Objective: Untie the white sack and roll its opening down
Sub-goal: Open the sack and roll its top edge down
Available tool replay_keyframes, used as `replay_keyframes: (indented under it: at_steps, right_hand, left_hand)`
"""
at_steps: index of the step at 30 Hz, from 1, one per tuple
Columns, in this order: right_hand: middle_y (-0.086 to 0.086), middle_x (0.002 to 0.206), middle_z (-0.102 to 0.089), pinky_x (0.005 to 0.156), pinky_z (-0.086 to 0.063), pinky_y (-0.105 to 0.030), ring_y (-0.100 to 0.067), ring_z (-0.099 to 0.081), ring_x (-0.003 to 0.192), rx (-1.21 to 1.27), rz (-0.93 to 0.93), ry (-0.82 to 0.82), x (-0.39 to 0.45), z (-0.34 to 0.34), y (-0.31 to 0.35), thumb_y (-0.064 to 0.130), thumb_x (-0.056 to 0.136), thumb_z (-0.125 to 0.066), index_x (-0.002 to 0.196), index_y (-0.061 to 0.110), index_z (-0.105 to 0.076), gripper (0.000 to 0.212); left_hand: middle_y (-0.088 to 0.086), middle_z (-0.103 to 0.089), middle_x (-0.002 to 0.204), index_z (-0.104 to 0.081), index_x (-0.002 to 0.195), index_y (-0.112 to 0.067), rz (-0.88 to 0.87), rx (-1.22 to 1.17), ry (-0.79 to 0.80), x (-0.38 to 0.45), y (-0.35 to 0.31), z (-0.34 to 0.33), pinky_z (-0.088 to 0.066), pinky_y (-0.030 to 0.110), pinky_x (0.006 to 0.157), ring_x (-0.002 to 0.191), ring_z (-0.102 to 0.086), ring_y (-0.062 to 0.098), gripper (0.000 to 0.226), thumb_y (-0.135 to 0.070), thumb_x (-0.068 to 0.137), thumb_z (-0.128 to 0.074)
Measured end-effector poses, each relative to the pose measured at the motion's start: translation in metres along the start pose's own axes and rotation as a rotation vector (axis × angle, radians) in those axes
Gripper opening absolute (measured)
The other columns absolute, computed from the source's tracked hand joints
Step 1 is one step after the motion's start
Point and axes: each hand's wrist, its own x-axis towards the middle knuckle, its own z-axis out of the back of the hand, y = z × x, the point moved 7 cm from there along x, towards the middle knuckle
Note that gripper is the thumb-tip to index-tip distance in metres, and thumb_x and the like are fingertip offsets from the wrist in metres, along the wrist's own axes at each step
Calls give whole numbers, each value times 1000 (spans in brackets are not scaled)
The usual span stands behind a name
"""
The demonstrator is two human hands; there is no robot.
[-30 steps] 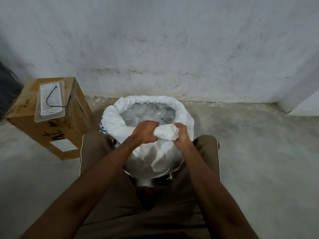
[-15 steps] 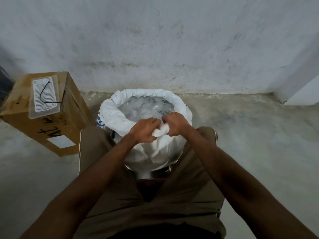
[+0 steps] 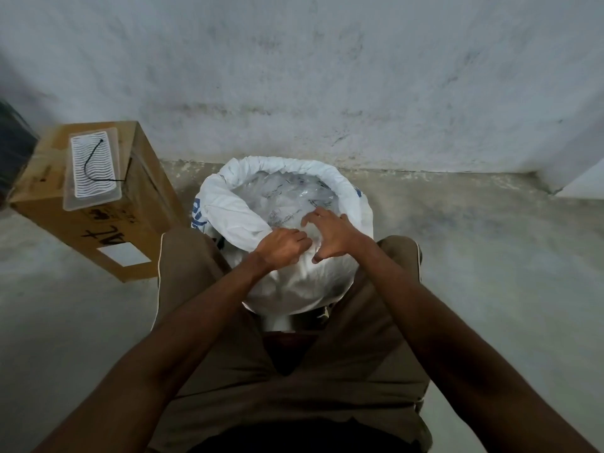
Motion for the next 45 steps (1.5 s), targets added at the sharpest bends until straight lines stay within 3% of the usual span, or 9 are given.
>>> replay_keyframes:
  at_steps: [4,10,14,20,26,32,35,40,45]
  right_hand:
    - [1,94,-69,68,-53,-31,-22,-67,85,-57,-30,52,3,-7,0,32,54,-81,103,19,-67,53]
    - [-5,103,-69,73,-51,-35,-31,-68,91,-245,-73,-123,-10,-33,3,18,67,-74,115,16,-62,50]
    - [-5,95,-69,68,-48,-34,-32,-70,82,-263,-30,-161,-16,-57,14,18,59,-79,112,15,-63,55]
    - [7,110,-56,88,-41,-40,-15,-51,102,106,-73,131,11,-38,10,70,41,-79,115,34,-52,86]
    - [9,65,-65,58,-45,-25,-10,-60,62,251,-43,36,35,-43,26,48,49,-91,68,22,-68,40]
    - [6,65,-63,62,-40,-27,-20,-54,61,-22,96,-39,25,-52,39,19,59,-78,65,22,-54,24]
    - [-3,72,-65,55,-46,-32,-30,-64,58,-180,201,-165,11,-75,46,10,61,-73,83,18,-65,25]
    - [1,73,-61,59,-31,-29,-28,-64,62,-118,121,-304,3,-76,52,19,57,-66,81,23,-59,25]
    - [10,100,-54,65,-45,-30,-12,-58,78,332,-17,-126,36,-63,51,61,58,-75,102,28,-49,61]
  left_hand:
    - [4,-60,78,-66,82,-13,-141,-10,-159,-7,-12,6,-48,34,60,69,-60,24,23,-2,66,-78]
    - [6,-53,117,-56,124,-20,313,-184,130,-40,61,-2,-37,40,95,113,-46,26,77,-40,53,-77]
    - [3,-66,104,-60,108,-22,323,-39,451,-52,77,-14,-41,38,88,102,-60,27,45,-45,72,-71]
    - [-1,-68,81,-68,89,-21,33,231,345,-58,57,-29,-44,32,62,72,-65,24,29,-15,62,-76]
    - [0,-60,74,-60,83,-22,-74,226,107,-68,44,-27,-36,32,58,64,-60,22,22,-8,69,-70]
    - [-1,-51,136,-50,139,-24,192,-25,305,-78,96,-17,-18,48,107,129,-46,20,94,-58,54,-73]
    - [1,-66,109,-65,112,-22,161,64,468,-74,119,-18,-24,47,105,109,-61,25,56,-54,66,-72]
    - [1,-60,70,-65,80,-16,-150,265,288,-73,99,-32,-41,34,72,68,-58,23,10,-14,73,-72]
    - [-1,-49,63,-58,70,-19,-175,329,-39,-85,90,-32,-38,32,64,61,-51,20,28,2,88,-55]
